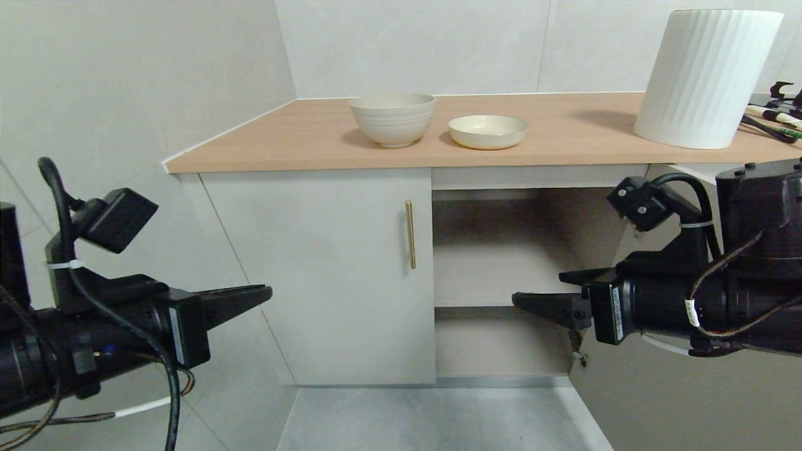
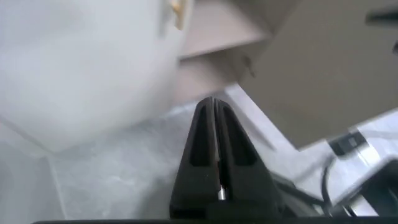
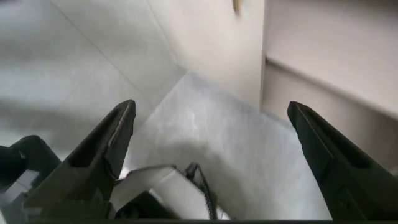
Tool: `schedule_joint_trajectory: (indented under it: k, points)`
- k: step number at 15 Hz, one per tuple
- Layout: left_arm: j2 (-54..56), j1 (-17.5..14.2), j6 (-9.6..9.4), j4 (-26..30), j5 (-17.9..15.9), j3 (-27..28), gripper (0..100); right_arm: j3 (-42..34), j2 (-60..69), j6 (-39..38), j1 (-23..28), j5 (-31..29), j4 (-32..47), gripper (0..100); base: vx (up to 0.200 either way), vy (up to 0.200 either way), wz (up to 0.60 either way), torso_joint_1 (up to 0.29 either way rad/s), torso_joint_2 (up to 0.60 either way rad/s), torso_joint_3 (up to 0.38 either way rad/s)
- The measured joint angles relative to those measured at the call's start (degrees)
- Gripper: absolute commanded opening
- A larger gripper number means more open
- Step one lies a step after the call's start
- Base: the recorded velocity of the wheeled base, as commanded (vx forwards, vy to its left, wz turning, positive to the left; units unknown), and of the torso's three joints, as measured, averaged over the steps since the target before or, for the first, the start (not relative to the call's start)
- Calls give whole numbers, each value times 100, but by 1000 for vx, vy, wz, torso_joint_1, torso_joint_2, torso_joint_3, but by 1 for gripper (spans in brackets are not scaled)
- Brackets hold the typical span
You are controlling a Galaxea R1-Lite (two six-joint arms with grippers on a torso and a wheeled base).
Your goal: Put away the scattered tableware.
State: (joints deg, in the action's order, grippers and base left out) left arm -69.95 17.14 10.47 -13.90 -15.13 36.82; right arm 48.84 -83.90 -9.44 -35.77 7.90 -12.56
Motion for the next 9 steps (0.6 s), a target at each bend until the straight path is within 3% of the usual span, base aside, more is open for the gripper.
schedule_joint_trajectory:
  k: [2, 5, 9]
  points:
    - [38, -102, 102, -137, -9, 26, 100, 66, 5, -35, 27, -150, 73, 100, 0, 0, 0, 0, 0, 0]
    - [5, -144, 138, -492, 22, 63, 100, 149, 40, -39, 35, -356, 343, 100, 0, 0, 0, 0, 0, 0]
    - [-20, -157, 138, -567, 41, 41, 100, 194, 85, -41, 27, -369, 380, 100, 0, 0, 0, 0, 0, 0]
